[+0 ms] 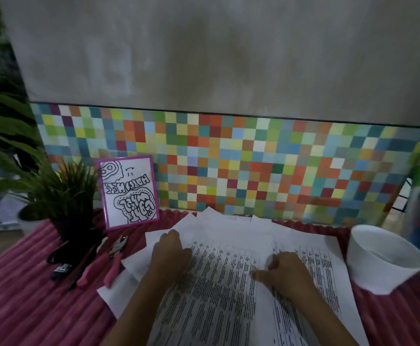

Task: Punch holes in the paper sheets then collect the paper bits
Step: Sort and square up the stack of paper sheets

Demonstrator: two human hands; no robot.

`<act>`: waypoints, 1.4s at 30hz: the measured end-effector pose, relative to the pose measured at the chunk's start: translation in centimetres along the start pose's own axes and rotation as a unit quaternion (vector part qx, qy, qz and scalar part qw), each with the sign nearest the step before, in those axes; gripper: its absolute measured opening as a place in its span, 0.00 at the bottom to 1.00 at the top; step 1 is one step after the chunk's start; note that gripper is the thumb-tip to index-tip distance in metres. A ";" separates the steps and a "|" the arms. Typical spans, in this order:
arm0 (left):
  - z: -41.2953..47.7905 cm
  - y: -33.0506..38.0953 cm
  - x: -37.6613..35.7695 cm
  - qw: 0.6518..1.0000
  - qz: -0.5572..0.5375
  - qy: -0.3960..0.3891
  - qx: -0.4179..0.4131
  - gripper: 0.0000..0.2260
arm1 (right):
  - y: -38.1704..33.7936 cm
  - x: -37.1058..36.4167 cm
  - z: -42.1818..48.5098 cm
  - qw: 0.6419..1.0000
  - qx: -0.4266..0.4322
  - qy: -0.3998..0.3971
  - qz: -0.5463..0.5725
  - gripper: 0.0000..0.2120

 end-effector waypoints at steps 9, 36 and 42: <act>-1.6 1.6 0.2 0.981 -0.137 0.008 -0.135 0.18 | -0.3 1.3 -0.5 0.942 0.017 0.110 0.317 0.39; -5.2 4.0 -3.3 0.974 -0.215 -0.035 -0.063 0.20 | 2.0 3.9 -0.6 0.921 -0.045 0.034 0.386 0.18; -4.5 4.5 -2.8 0.911 -0.395 -0.085 -0.087 0.17 | 1.5 5.0 -0.8 0.852 -0.019 -0.045 0.522 0.21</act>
Point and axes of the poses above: each hand's wrist, its own z-axis towards the middle knuckle, its own x-axis out of the back of the hand, y = z × x, the point moved 5 cm from there along z, towards the middle knuckle, and after that the axes turned 2 degrees about x, right-handed, at the moved point
